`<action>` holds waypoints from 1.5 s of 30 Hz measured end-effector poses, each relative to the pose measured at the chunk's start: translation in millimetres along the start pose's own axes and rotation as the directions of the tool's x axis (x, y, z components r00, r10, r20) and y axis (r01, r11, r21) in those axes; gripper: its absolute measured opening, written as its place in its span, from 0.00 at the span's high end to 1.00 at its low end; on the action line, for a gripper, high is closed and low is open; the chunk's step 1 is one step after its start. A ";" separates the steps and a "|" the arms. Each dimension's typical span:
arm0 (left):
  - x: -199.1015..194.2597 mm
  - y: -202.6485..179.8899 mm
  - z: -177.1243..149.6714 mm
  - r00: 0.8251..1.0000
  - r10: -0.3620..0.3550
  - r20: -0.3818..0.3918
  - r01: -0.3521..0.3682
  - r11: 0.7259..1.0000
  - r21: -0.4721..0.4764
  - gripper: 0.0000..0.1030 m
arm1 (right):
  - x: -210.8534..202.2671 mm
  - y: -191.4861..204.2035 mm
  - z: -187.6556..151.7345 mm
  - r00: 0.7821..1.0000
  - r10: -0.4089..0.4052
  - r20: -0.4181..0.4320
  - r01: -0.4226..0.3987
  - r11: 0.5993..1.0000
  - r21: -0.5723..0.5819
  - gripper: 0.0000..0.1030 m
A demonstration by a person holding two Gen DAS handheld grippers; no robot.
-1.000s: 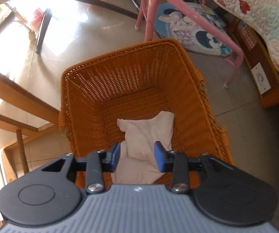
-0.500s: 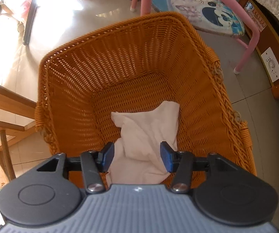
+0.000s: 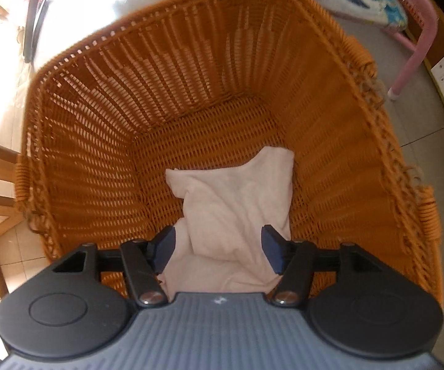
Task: Fold clothes
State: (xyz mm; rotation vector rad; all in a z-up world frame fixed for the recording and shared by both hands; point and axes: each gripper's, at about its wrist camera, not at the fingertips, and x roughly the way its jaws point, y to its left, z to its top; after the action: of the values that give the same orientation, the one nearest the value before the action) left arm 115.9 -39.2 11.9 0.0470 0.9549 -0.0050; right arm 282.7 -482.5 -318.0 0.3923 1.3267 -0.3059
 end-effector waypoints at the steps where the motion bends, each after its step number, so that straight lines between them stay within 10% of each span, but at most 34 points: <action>1: 1.3 -0.6 0.0 1.000 0.002 0.000 -0.002 1.000 -0.001 0.00 | 4.8 -0.4 -0.5 1.000 0.001 -0.004 -0.001 1.000 -0.002 0.39; 37: 34.9 -22.7 11.4 0.999 0.036 -0.027 -0.035 0.998 0.045 0.00 | 105.6 -11.9 -28.7 0.997 -0.024 -0.074 0.020 0.999 -0.049 0.37; 45: 39.1 -24.4 12.2 0.999 0.036 -0.036 -0.034 0.998 0.053 0.00 | 114.8 -8.8 -30.1 0.996 -0.025 -0.083 0.021 0.998 -0.055 0.54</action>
State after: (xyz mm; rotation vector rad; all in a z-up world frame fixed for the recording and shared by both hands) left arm 147.8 -63.4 -13.9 0.1127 0.9912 0.0036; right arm 277.5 -476.3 -436.8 0.3479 1.4195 -0.2745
